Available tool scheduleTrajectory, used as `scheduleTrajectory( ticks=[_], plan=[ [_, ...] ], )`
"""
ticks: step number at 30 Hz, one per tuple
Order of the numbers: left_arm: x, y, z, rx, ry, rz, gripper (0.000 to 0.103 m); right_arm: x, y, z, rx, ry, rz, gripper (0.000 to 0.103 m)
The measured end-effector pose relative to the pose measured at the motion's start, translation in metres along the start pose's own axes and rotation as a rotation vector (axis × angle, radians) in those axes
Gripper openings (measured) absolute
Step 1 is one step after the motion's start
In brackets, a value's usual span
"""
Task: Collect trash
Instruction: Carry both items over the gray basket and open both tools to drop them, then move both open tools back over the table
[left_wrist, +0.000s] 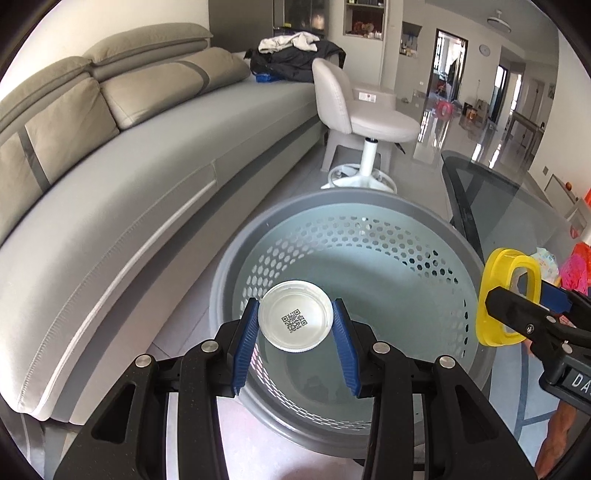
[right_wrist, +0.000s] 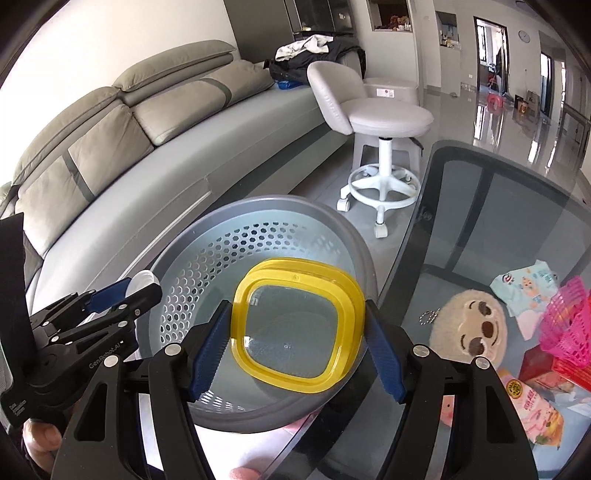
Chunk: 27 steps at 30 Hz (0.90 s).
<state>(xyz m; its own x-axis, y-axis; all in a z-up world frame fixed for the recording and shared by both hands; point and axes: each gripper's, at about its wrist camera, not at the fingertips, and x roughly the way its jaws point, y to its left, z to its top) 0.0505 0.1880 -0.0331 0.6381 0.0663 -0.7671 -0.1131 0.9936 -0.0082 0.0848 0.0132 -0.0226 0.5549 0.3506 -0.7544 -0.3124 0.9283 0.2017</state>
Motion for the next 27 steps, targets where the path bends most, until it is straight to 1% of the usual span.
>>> scheduleTrajectory(
  ticks=[7, 11, 12, 13, 14, 15, 16, 20, 27],
  plan=[
    [0.007, -0.003, 0.0, -0.008, 0.026, -0.02, 0.04, 0.009, 0.005, 0.001, -0.03, 0.023, 0.023, 0.068],
    [0.006, 0.0, 0.0, -0.026, 0.023, -0.023, 0.04, 0.014, 0.008, 0.001, -0.047, 0.031, 0.028, 0.068],
    [0.006, 0.0, -0.001, -0.027, 0.025, -0.018, 0.044, 0.015, 0.009, 0.001, -0.05, 0.03, 0.03, 0.068],
    [0.006, 0.001, -0.002, -0.029, 0.024, -0.016, 0.053, 0.015, 0.008, 0.002, -0.051, 0.027, 0.031, 0.069],
    [0.005, 0.001, -0.002, -0.033, 0.02, -0.014, 0.057, 0.015, 0.008, 0.002, -0.052, 0.022, 0.034, 0.073],
    [0.004, 0.002, -0.002, -0.036, 0.016, -0.013, 0.063, 0.015, 0.007, 0.003, -0.051, 0.015, 0.033, 0.081],
    [0.003, 0.003, -0.002, -0.041, 0.009, -0.012, 0.066, 0.015, 0.006, 0.003, -0.048, 0.004, 0.032, 0.083],
    [0.002, 0.005, -0.002, -0.051, 0.007, -0.01, 0.066, 0.012, 0.005, 0.004, -0.05, -0.018, 0.022, 0.083],
    [0.0, 0.005, -0.002, -0.05, 0.0, -0.004, 0.066, 0.012, 0.006, 0.002, -0.051, -0.01, 0.017, 0.083]
  ],
)
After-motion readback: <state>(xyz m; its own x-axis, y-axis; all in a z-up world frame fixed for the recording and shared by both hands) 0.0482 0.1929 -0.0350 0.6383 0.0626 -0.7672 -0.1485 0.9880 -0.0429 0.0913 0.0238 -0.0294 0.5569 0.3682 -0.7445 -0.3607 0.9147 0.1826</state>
